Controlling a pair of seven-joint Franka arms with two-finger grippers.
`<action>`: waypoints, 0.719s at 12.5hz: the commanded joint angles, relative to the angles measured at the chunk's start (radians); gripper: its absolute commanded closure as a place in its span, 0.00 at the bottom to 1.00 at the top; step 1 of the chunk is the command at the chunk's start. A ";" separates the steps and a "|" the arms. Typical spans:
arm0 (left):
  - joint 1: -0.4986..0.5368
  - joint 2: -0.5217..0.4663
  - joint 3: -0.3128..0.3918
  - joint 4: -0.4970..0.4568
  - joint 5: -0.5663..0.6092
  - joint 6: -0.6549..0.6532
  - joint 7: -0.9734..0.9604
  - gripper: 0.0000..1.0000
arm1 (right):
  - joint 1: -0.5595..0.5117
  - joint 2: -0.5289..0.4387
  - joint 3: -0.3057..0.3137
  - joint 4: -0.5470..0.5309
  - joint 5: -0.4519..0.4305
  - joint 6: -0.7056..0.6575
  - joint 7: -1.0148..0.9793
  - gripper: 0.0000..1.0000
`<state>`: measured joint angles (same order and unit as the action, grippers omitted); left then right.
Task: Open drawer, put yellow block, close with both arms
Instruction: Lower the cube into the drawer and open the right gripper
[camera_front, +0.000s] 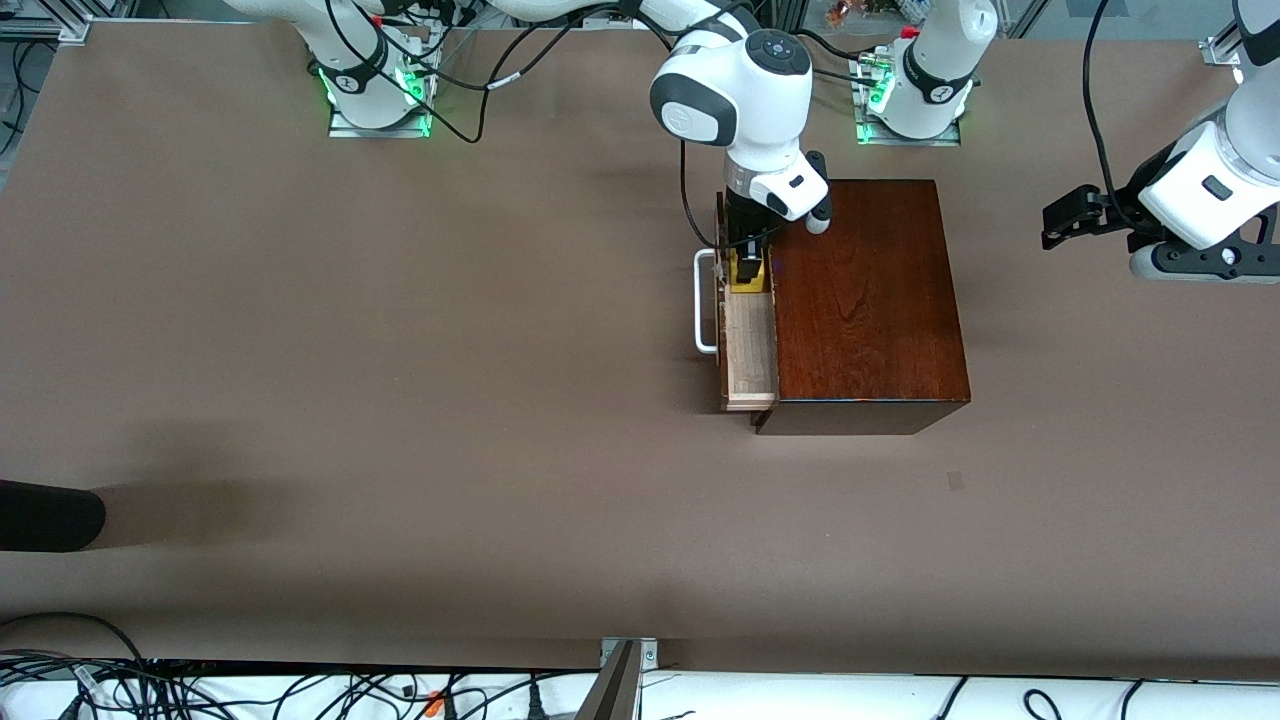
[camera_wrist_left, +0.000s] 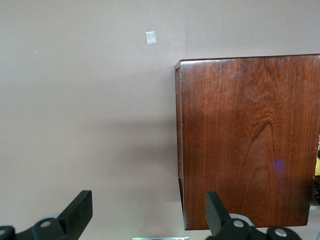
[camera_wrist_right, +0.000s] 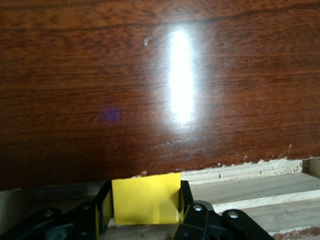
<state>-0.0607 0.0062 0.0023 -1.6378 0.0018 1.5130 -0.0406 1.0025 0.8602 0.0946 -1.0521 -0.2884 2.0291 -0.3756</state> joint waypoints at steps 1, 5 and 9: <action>-0.008 -0.002 0.010 0.006 -0.010 -0.010 0.001 0.00 | 0.004 0.026 -0.010 0.034 -0.017 -0.009 -0.020 0.71; -0.008 -0.002 0.008 0.006 -0.010 -0.010 0.001 0.00 | -0.001 0.013 -0.010 0.037 -0.011 -0.029 -0.019 0.00; -0.008 -0.002 0.010 0.006 -0.011 -0.010 0.001 0.00 | -0.001 -0.050 -0.004 0.040 0.000 -0.081 0.006 0.00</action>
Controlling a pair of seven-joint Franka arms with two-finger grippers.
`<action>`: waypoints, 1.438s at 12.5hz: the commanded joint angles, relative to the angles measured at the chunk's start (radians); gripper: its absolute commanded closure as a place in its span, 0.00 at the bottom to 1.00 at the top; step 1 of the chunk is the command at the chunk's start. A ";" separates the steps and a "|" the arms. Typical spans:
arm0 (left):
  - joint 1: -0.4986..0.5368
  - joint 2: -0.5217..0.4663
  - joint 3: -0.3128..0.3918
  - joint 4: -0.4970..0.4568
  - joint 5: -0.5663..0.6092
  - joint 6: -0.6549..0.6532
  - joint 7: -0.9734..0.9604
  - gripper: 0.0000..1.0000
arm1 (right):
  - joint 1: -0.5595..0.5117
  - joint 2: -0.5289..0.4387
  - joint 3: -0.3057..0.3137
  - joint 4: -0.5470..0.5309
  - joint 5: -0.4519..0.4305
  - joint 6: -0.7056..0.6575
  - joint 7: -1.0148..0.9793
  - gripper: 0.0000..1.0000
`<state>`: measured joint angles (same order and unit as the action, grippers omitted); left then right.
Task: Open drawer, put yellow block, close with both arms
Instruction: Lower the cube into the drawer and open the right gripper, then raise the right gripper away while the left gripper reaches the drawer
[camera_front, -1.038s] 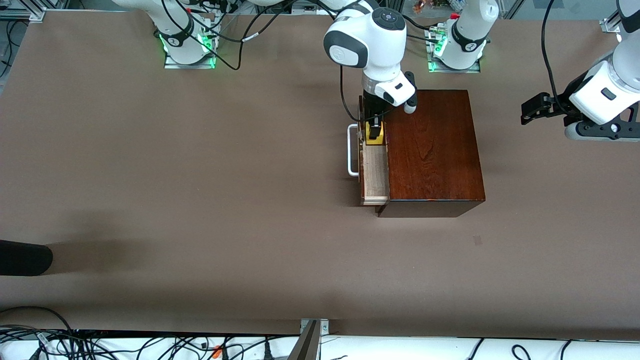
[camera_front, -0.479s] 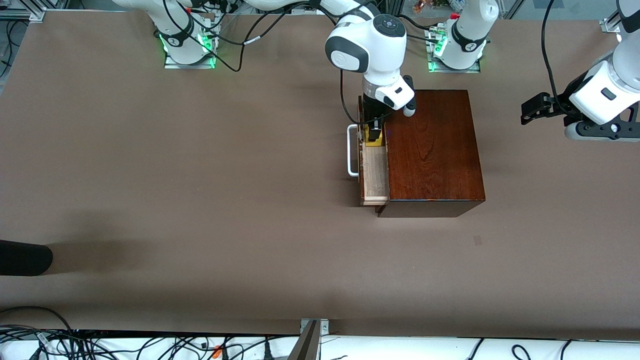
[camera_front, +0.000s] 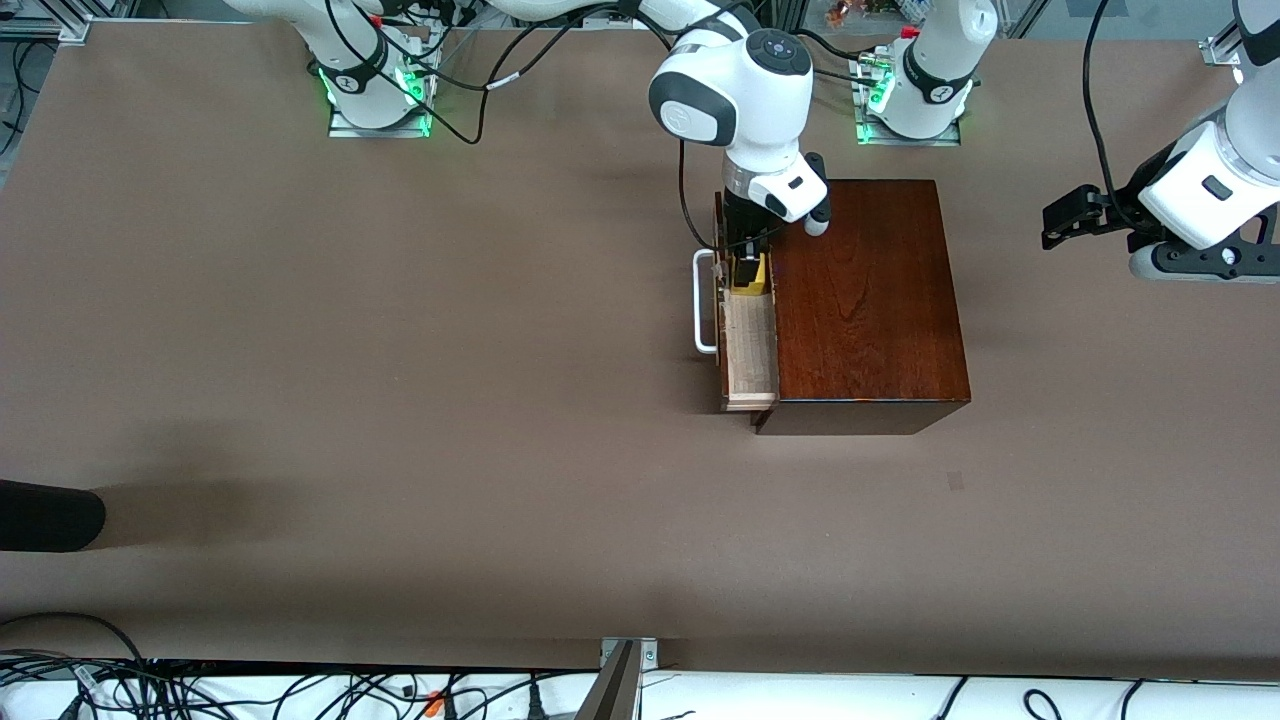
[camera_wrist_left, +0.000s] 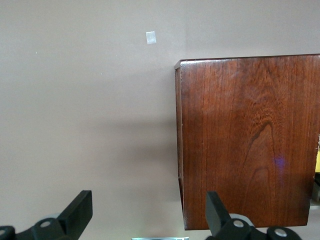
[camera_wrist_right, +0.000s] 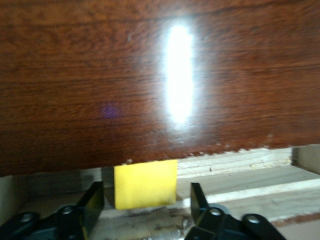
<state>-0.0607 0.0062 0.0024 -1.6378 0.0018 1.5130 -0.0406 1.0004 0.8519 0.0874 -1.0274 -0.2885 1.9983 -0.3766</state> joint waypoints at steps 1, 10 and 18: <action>-0.008 -0.002 0.010 0.007 -0.011 -0.010 0.001 0.00 | 0.001 -0.062 0.005 0.015 0.000 -0.064 0.025 0.00; -0.025 0.021 0.001 0.036 -0.019 -0.013 0.202 0.00 | -0.247 -0.358 -0.026 -0.003 0.121 -0.229 0.153 0.00; -0.031 0.194 -0.319 0.100 -0.177 0.001 0.434 0.00 | -0.470 -0.675 -0.322 -0.281 0.393 -0.434 0.173 0.00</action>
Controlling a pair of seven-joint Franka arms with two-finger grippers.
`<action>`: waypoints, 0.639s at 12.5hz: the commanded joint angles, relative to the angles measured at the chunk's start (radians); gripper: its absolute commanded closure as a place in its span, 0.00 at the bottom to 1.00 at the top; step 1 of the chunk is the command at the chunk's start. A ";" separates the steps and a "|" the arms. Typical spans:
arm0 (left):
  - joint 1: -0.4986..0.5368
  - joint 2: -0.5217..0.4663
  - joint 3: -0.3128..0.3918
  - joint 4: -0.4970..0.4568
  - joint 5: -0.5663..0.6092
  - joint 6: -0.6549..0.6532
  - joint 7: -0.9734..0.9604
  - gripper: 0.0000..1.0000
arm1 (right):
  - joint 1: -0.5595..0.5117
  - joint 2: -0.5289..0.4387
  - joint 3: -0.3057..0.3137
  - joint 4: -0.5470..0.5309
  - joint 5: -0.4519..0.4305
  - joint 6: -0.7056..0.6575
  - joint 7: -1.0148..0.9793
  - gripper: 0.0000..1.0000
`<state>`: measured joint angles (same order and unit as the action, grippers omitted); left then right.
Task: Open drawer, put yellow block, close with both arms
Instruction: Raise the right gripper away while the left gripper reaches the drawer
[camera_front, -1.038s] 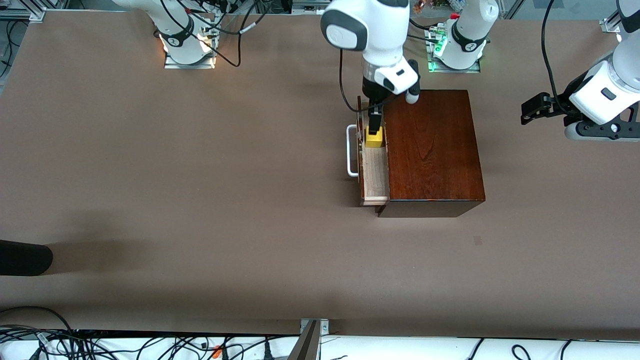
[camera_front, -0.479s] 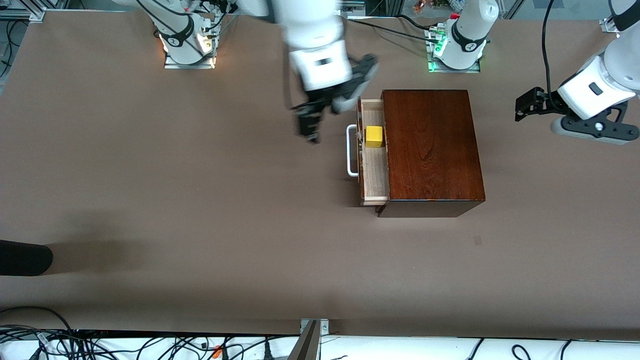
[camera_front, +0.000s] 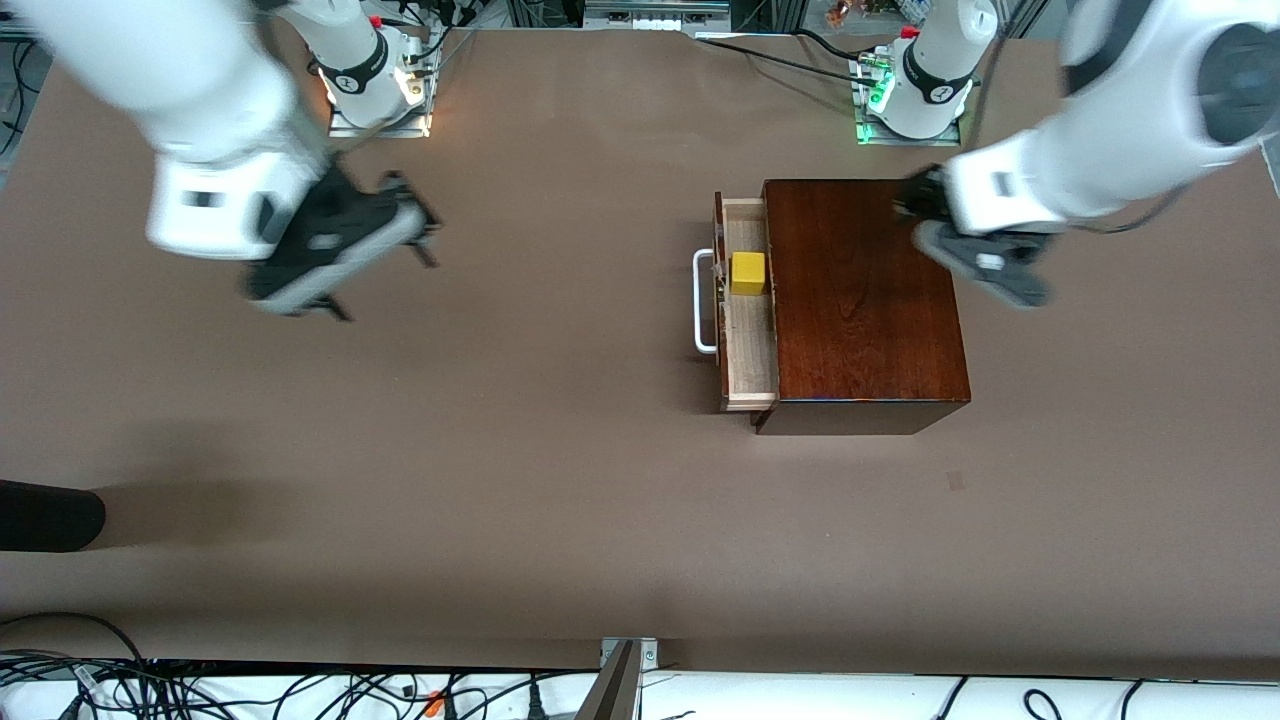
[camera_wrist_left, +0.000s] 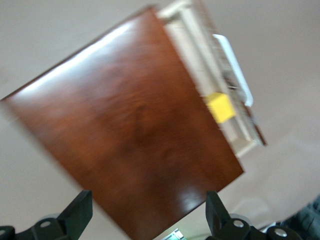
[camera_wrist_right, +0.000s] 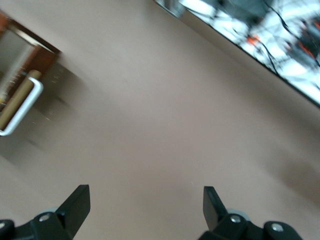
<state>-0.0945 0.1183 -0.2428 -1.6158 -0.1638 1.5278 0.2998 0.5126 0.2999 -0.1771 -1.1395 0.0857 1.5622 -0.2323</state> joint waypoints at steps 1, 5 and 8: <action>0.002 0.133 -0.122 0.105 -0.013 -0.002 0.140 0.00 | 0.018 -0.155 -0.089 -0.210 0.017 -0.001 0.028 0.00; -0.028 0.279 -0.257 0.123 0.006 0.182 0.359 0.00 | -0.012 -0.179 -0.167 -0.267 0.016 -0.050 0.027 0.00; -0.155 0.365 -0.257 0.123 0.148 0.328 0.441 0.00 | -0.133 -0.176 -0.099 -0.313 0.014 -0.033 0.022 0.00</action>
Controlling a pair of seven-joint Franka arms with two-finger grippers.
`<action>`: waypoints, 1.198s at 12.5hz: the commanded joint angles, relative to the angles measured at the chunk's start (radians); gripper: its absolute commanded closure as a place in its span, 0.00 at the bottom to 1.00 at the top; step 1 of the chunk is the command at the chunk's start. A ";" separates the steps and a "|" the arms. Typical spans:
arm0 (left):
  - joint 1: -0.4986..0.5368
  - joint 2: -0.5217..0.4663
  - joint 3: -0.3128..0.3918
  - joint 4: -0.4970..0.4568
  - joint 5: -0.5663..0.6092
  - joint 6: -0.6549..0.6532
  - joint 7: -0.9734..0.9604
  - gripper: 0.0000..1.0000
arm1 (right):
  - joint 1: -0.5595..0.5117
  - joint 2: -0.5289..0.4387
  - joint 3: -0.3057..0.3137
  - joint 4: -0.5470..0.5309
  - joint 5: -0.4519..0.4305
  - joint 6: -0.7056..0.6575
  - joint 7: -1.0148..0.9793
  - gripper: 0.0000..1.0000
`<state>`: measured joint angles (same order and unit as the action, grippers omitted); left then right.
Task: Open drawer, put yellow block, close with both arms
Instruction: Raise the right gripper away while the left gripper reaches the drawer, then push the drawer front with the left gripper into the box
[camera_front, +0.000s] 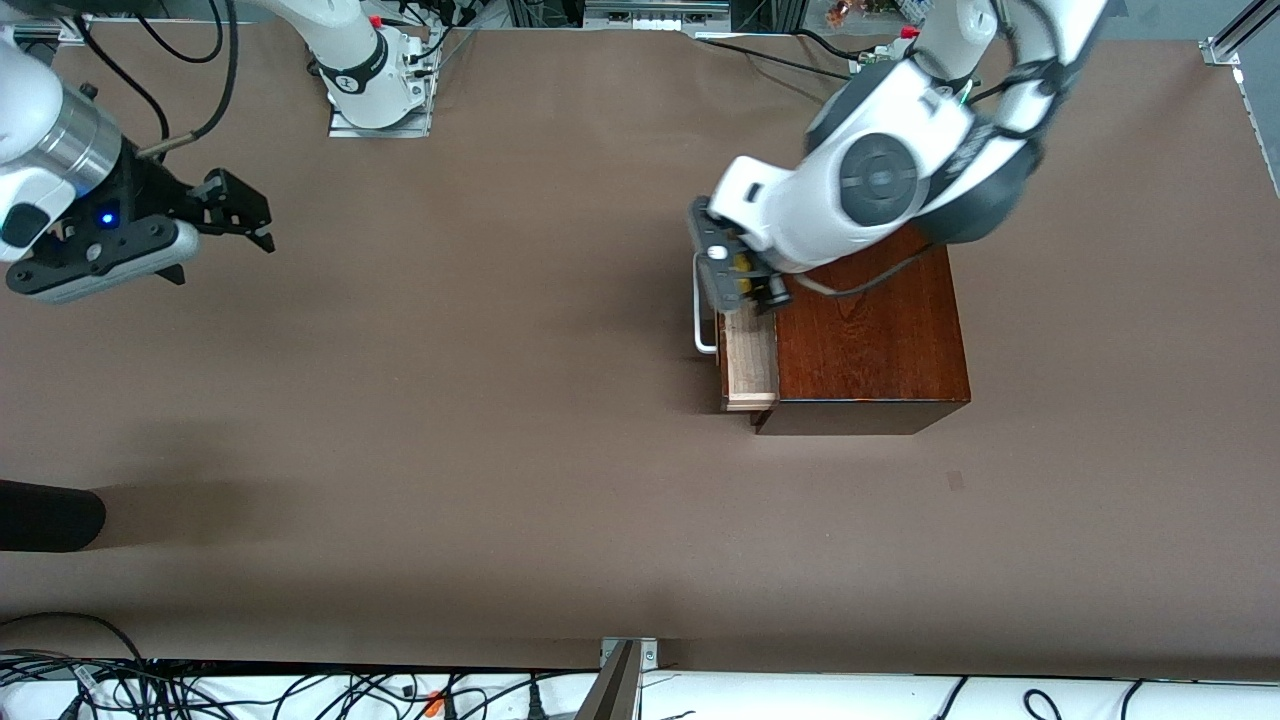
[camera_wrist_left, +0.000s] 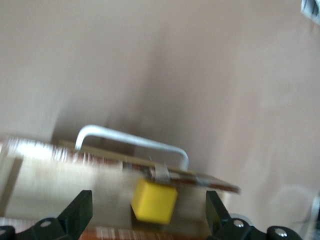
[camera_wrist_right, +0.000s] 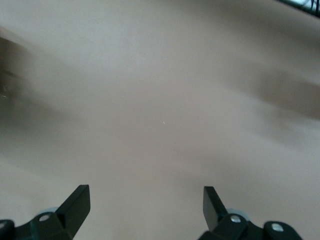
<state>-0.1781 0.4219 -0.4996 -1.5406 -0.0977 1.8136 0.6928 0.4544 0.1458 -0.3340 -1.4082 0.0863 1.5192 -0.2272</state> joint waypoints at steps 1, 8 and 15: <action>-0.119 0.089 0.001 0.048 0.146 0.074 0.047 0.00 | -0.135 -0.020 0.108 -0.054 0.009 0.019 0.019 0.00; -0.167 0.205 0.001 0.018 0.335 0.087 0.063 0.00 | -0.257 -0.025 0.242 -0.049 -0.007 0.033 0.104 0.00; -0.110 0.196 0.010 0.013 0.375 -0.016 0.094 0.00 | -0.253 -0.022 0.237 -0.029 -0.094 0.033 0.103 0.00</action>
<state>-0.3248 0.6277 -0.4939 -1.5270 0.2398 1.8626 0.7564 0.2167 0.1378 -0.1112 -1.4442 0.0139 1.5599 -0.1333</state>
